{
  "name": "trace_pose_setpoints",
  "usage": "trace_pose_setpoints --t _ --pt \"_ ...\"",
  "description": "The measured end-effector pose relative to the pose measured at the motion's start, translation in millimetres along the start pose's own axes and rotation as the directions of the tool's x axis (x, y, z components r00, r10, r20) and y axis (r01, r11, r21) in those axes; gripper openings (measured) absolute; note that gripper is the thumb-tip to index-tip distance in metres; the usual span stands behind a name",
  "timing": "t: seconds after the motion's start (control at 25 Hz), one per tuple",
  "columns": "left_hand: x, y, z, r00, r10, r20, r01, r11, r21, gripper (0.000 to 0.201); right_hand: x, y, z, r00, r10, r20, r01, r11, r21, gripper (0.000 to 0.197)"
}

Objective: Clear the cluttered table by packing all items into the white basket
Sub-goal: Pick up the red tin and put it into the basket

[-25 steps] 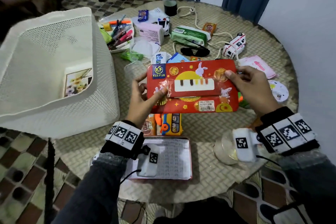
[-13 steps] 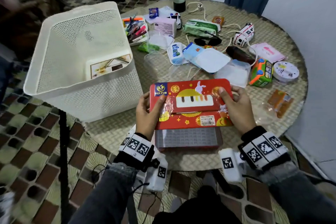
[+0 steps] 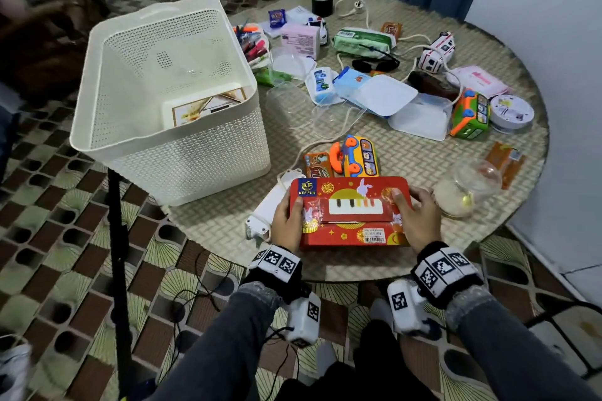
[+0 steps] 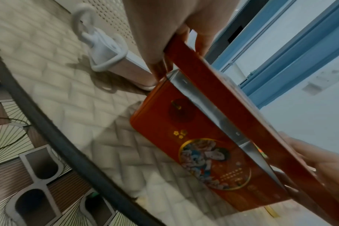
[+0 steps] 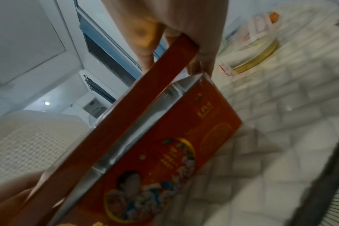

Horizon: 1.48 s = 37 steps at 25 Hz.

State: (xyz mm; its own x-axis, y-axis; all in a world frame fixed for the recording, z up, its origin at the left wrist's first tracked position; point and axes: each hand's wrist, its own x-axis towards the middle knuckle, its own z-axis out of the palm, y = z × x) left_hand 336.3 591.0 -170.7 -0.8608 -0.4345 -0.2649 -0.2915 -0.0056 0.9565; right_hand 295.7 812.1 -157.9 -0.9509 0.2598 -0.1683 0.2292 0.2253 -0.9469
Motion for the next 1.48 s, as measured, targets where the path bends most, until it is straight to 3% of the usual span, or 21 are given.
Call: trace_pose_setpoints --t 0.16,0.6,0.8,1.04,1.2,1.32,1.48 --pt "5 -9 -2 0.995 0.086 0.053 -0.094 0.978 0.188 0.04 -3 8 -2 0.999 0.027 -0.023 -0.027 1.0 -0.007 0.04" --pt "11 -14 1 0.997 0.079 0.023 -0.082 0.975 0.207 0.043 24 17 5 0.989 0.11 0.104 -0.114 0.993 0.04 0.038" --pt "0 -20 4 0.988 0.151 0.012 -0.149 0.955 0.258 0.041 27 24 4 0.968 0.176 0.18 -0.196 0.976 0.1 0.032" --pt "3 -22 3 0.99 0.14 -0.026 -0.132 0.968 0.214 0.042 37 31 5 0.974 0.148 0.171 -0.163 0.983 0.079 0.028" --pt "-6 -30 3 0.995 0.087 -0.046 -0.08 0.985 0.15 0.031 41 39 -6 0.958 0.148 0.244 -0.154 0.988 0.006 0.03" --pt "-11 -36 10 0.993 0.069 -0.1 -0.059 0.993 0.105 0.036 41 40 -10 0.956 0.137 0.261 -0.147 0.989 0.019 0.028" --pt "-17 -30 20 0.991 -0.036 -0.131 0.031 0.999 -0.038 0.038 39 40 -9 0.958 0.127 0.258 -0.144 0.989 0.046 0.028"
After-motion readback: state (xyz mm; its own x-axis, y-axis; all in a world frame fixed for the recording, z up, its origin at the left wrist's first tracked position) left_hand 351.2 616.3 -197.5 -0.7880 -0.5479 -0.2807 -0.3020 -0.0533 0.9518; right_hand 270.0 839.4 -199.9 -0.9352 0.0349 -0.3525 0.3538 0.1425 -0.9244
